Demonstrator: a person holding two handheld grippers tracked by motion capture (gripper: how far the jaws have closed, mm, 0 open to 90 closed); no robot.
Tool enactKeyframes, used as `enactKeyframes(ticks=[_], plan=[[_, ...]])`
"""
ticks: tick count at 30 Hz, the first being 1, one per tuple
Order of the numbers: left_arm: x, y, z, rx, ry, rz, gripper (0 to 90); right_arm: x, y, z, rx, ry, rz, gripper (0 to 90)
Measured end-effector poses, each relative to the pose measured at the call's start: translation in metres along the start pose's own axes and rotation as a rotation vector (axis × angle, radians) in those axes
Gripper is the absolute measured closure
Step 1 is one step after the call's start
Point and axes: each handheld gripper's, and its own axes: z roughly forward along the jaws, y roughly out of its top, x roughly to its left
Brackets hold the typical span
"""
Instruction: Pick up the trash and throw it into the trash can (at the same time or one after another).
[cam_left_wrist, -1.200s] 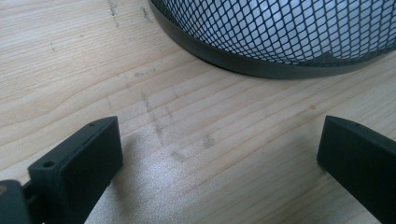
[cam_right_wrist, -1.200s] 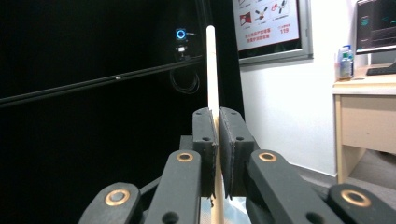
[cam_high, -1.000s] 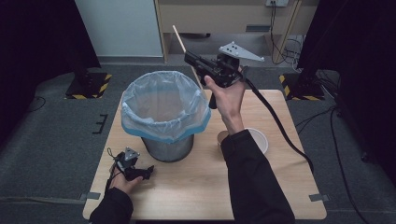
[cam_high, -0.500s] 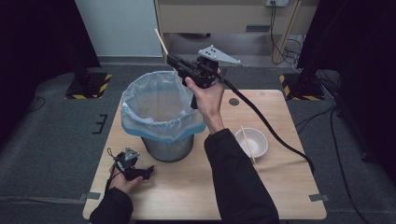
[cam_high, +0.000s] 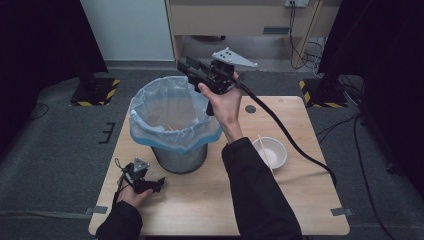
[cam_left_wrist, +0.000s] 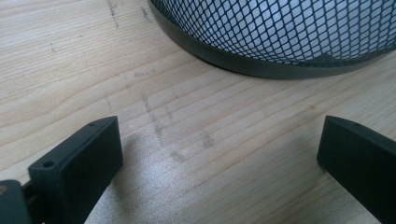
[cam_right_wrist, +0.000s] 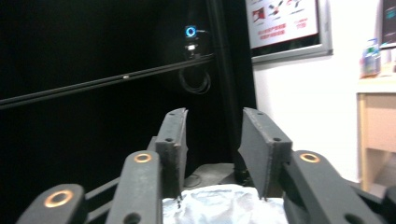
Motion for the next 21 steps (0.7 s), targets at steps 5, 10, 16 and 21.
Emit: enactKeyframes(ticks=[5, 10, 16, 21], plan=[[0.000, 0.000, 0.000, 0.000, 0.000, 0.000, 0.0, -0.002, 0.028, -0.031, -0.005, -0.037, -0.033, 51.6], [0.000, 0.000, 0.000, 0.000, 0.000, 0.001, 0.0, -0.010, 0.041, -0.069, -0.041, -0.084, -0.038, 48.8], [0.000, 0.000, 0.000, 0.000, 0.000, 0.001, 0.0, -0.029, 0.038, -0.119, -0.021, -0.140, -0.055, 45.8], [0.000, 0.000, 0.000, 0.000, 0.000, 0.000, 0.0, -0.046, 0.018, -0.156, 0.002, -0.169, -0.028, 42.9]])
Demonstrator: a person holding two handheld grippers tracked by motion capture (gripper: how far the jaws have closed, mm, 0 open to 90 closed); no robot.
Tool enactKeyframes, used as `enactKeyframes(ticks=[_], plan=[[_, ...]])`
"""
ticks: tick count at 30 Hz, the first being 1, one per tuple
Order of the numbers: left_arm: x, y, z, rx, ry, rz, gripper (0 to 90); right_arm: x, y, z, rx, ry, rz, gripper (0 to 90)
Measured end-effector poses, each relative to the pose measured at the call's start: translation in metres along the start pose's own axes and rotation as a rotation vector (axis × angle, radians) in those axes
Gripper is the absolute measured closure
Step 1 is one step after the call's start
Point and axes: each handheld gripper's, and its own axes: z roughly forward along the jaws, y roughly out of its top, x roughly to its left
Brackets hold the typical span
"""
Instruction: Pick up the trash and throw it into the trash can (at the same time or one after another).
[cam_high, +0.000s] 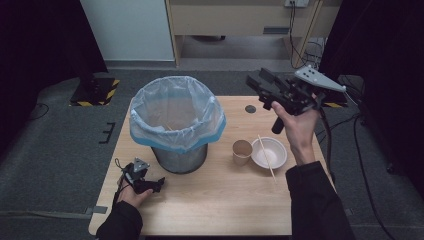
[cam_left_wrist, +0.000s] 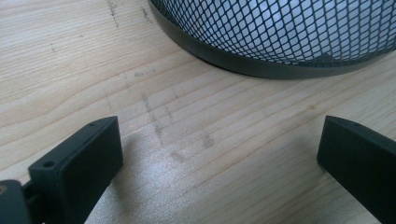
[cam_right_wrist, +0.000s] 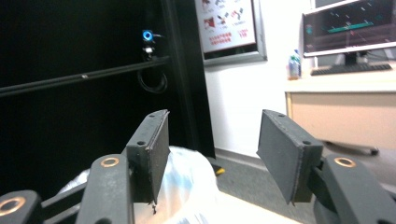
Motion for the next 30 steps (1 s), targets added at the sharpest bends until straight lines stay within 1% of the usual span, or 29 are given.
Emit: enactKeyframes(ticks=[5, 10, 14, 16, 20, 22, 24, 25, 27, 28, 30], plan=[[0.000, 0.000, 0.000, 0.000, 0.000, 0.000, 0.0, -0.019, -0.026, -0.021, 0.046, -0.028, 0.019, 42.7], [0.000, 0.000, 0.000, 0.000, 0.001, 0.000, 0.0, -0.037, -0.055, -0.033, 0.109, -0.093, 0.020, 43.4], [0.000, 0.000, 0.000, 0.000, 0.001, -0.001, 0.0, -0.051, -0.076, -0.039, 0.148, -0.137, 0.036, 43.4], [0.000, 0.000, 0.000, 0.000, 0.001, -0.001, 0.0, -0.058, -0.088, -0.041, 0.176, -0.163, 0.031, 43.4], [0.000, 0.000, 0.000, 0.000, 0.001, -0.001, 0.0, -0.067, -0.107, -0.045, 0.205, -0.180, 0.046, 43.4], [0.000, 0.000, 0.000, 0.000, 0.001, -0.001, 0.0, -0.071, -0.116, -0.046, 0.230, -0.190, 0.050, 43.4], [0.000, 0.000, 0.000, 0.000, 0.001, -0.001, 0.0, -0.073, -0.124, -0.046, 0.252, -0.201, 0.046, 42.5], [0.000, 0.000, 0.000, 0.000, 0.001, -0.001, 0.0, -0.076, -0.129, -0.046, 0.264, -0.210, 0.036, 42.6], [0.000, 0.000, 0.000, 0.000, 0.002, -0.002, 0.0, -0.079, -0.138, -0.046, 0.292, -0.220, 0.046, 42.8], [0.000, 0.000, 0.000, 0.000, 0.002, -0.002, 0.0, -0.081, -0.143, -0.046, 0.306, -0.227, 0.038, 43.0], [-0.001, 0.000, 0.000, 0.000, 0.002, -0.002, 0.0, -0.085, -0.152, -0.046, 0.351, -0.244, 0.023, 44.3]])
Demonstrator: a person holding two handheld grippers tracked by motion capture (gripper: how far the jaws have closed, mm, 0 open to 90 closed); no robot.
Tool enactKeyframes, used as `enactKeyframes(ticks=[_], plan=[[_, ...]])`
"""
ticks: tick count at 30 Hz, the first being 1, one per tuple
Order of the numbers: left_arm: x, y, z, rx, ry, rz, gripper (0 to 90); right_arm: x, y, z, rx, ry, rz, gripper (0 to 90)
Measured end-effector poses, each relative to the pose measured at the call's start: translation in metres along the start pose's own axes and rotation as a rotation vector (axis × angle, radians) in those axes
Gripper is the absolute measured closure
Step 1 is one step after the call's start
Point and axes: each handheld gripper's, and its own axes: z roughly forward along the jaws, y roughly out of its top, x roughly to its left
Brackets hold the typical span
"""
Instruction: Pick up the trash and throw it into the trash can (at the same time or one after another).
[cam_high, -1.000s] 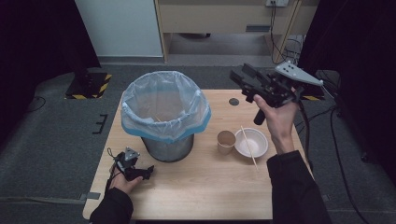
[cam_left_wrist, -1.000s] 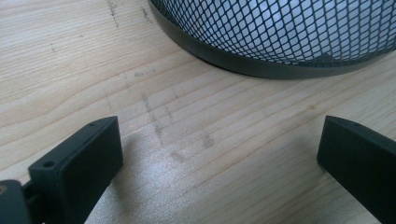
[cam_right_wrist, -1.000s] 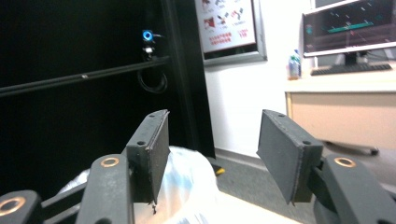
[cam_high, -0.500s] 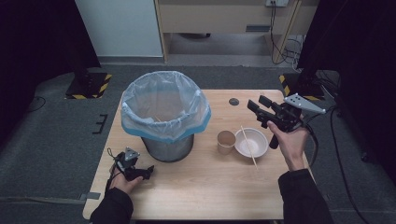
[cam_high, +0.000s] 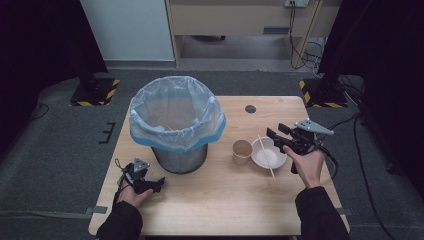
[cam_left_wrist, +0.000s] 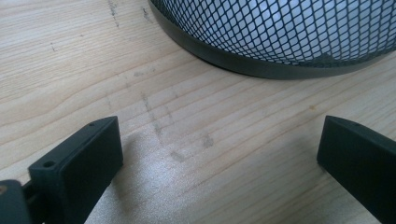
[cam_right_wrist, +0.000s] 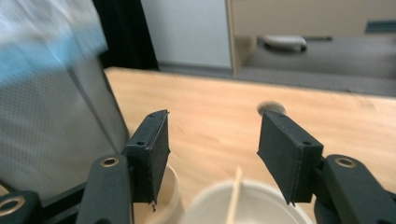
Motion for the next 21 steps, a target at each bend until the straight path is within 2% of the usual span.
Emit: enactKeyframes(ticks=[2, 9, 15, 21], plan=[[0.000, 0.000, 0.000, 0.000, 0.000, 0.000, 0.0, -0.003, -0.007, 0.003, 0.022, -0.002, 0.013, 46.8], [0.000, 0.000, 0.000, 0.000, -0.001, 0.000, 0.0, -0.012, -0.032, 0.016, 0.126, -0.043, 0.000, 52.8], [0.000, 0.000, 0.000, 0.000, 0.000, 0.000, 0.0, -0.011, -0.049, 0.028, 0.221, -0.050, -0.015, 57.0], [0.000, 0.000, 0.000, 0.000, -0.001, 0.000, 0.0, -0.010, -0.060, 0.036, 0.300, -0.052, -0.008, 62.4]])
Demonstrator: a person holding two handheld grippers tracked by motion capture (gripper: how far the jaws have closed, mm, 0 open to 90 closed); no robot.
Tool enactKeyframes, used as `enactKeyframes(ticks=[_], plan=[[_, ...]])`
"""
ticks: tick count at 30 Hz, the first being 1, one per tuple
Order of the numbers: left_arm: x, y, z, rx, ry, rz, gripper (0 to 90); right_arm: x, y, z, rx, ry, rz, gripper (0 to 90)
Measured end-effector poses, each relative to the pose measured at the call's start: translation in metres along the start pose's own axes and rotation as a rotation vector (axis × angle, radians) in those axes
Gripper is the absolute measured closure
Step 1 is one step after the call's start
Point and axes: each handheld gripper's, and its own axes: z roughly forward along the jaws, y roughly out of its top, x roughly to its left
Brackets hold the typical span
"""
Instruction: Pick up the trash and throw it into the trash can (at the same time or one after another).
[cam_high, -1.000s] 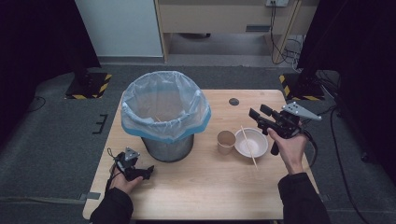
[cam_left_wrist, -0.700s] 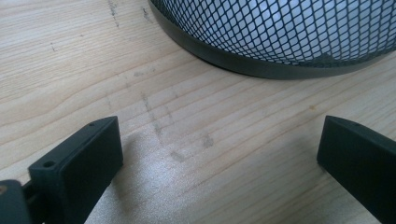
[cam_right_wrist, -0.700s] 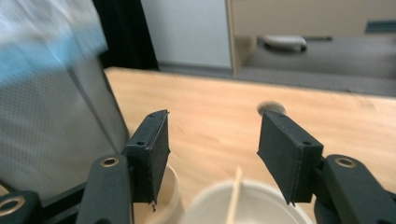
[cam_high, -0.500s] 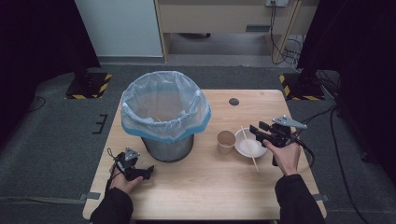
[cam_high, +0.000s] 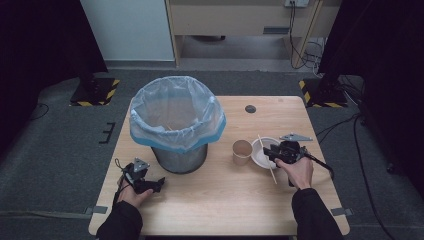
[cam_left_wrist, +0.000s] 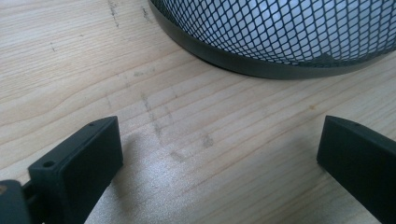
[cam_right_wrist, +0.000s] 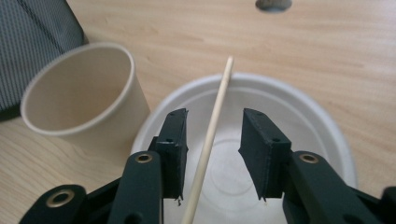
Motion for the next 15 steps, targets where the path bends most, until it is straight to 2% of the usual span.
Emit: enactKeyframes(ticks=[6, 15], plan=[[0.0000, 0.0000, 0.0000, 0.000, 0.000, 0.000, 0.0, -0.0001, -0.0050, 0.0068, 0.065, -0.009, 0.007, 67.1], [0.0000, 0.0000, 0.0000, 0.000, 0.000, 0.000, 0.0, -0.0024, -0.0069, 0.0096, 0.098, -0.014, 0.048, 77.7]])
